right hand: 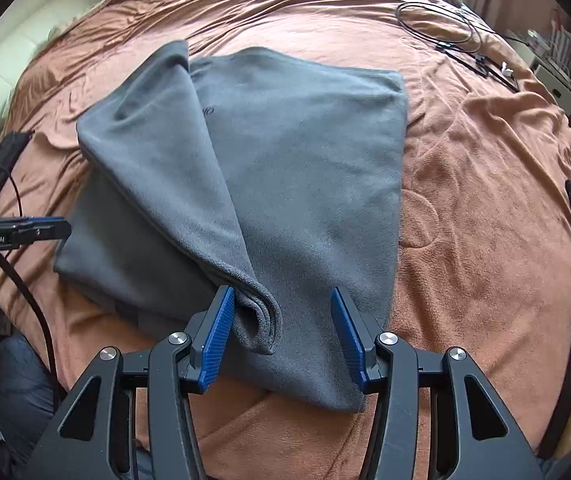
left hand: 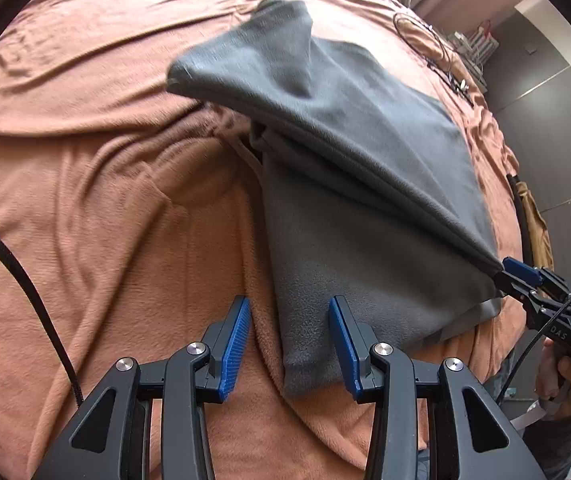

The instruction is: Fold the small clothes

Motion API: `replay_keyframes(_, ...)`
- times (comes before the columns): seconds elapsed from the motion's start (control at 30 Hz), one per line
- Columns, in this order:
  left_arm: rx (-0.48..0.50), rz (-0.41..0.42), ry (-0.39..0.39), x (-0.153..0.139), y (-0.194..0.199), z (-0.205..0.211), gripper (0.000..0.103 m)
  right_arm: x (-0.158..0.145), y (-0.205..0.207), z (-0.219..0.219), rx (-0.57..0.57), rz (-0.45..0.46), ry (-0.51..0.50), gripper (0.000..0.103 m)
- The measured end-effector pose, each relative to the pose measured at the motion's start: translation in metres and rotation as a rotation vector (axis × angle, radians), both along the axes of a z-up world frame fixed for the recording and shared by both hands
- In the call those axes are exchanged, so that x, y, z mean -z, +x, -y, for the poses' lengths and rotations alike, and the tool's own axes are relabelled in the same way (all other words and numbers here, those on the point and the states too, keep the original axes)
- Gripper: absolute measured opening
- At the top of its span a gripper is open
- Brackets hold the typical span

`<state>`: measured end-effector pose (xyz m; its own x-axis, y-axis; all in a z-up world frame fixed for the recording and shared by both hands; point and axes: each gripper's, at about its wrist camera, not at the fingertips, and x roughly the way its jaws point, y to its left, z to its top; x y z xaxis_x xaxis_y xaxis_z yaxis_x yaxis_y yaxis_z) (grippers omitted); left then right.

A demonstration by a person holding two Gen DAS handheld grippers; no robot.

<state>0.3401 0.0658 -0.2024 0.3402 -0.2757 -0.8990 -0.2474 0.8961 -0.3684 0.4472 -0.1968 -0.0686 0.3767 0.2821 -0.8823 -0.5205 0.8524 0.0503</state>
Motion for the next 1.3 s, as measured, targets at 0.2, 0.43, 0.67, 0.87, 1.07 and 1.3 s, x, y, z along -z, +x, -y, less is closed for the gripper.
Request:
replay_keyframes(0.2, 0.008, -0.014, 0.002, 0.012, 0.002, 0.001, 0.043, 0.004, -0.003, -0.023, -0.066, 0.004, -0.082, 0.048)
replay_keyframes(0.43, 0.018, -0.016, -0.002, 0.013, 0.001, -0.002, 0.043, 0.009, 0.004, -0.061, -0.131, 0.042, -0.157, 0.04)
replay_keyframes(0.67, 0.019, -0.017, 0.004, 0.013, 0.003, -0.001, 0.043, -0.001, 0.009, -0.05, -0.116, 0.002, -0.035, 0.012)
replay_keyframes(0.87, 0.026, -0.025, 0.035, 0.014, 0.004, 0.005, 0.043, -0.009, 0.014, -0.019, -0.072, -0.046, 0.081, 0.003)
replay_keyframes(1.07, 0.016, -0.037, 0.048, 0.012, 0.006, 0.009, 0.043, -0.016, 0.016, 0.012, 0.014, -0.068, 0.187, 0.002)
replay_keyframes(1.3, 0.03, -0.01, 0.048, 0.0, 0.006, 0.014, 0.043, -0.021, 0.001, 0.05, 0.066, -0.08, 0.296, 0.002)
